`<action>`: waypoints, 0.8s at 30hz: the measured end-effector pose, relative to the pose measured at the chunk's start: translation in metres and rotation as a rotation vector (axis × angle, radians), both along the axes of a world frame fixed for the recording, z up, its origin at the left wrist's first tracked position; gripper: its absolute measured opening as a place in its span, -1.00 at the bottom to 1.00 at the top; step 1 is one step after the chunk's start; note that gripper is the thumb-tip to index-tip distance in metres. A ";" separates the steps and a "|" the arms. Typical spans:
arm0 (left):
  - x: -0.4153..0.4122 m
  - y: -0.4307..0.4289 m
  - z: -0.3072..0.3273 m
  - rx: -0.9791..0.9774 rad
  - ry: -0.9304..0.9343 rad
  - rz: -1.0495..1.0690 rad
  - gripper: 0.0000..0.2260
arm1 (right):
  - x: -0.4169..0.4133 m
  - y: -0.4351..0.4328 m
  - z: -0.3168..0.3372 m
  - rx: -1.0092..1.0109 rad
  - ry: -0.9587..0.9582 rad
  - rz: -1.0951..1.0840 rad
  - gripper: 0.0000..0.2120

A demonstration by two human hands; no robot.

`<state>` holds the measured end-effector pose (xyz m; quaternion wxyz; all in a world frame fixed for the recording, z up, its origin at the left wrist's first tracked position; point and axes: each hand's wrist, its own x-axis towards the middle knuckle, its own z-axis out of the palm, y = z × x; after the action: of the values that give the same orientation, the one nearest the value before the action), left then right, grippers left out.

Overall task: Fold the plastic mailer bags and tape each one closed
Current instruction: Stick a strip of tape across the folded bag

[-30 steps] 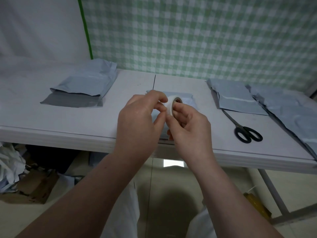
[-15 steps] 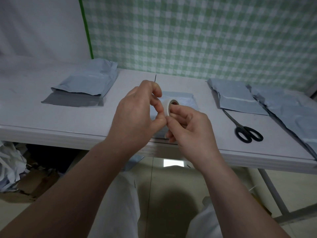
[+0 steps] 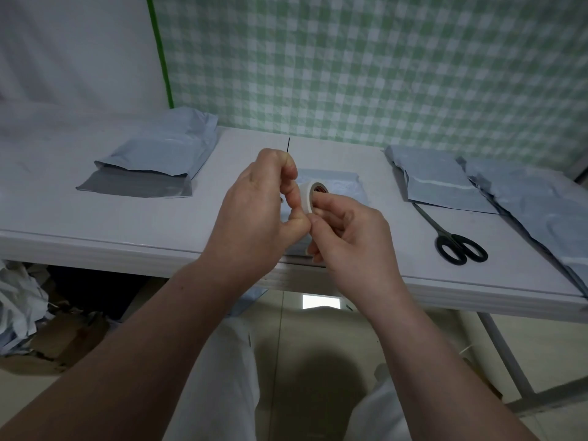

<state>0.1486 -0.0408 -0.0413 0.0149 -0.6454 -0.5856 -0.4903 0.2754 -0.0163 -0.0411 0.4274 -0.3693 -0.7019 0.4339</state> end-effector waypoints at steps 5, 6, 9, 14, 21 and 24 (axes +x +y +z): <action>0.004 -0.001 -0.003 -0.032 -0.036 -0.037 -0.62 | -0.002 0.002 -0.002 0.020 -0.003 -0.070 -0.84; 0.006 -0.002 -0.004 -0.034 -0.060 -0.033 -0.63 | -0.002 0.003 -0.002 0.007 0.001 -0.080 -0.84; 0.008 -0.004 -0.003 0.022 -0.142 0.035 -0.65 | -0.002 0.003 0.000 -0.008 0.028 -0.091 -0.81; 0.009 -0.004 -0.001 0.117 -0.078 0.100 -0.60 | -0.001 0.001 0.003 0.030 0.031 -0.102 -0.82; 0.010 -0.002 -0.006 0.168 0.066 0.157 -0.61 | 0.000 0.000 0.002 0.086 -0.010 -0.119 -0.92; 0.009 -0.002 -0.005 0.152 0.064 0.145 -0.61 | 0.001 0.001 0.001 0.124 -0.050 -0.109 -0.95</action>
<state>0.1577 -0.0432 -0.0461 0.1178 -0.6138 -0.5910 -0.5099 0.2759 -0.0153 -0.0398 0.4548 -0.3905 -0.7168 0.3563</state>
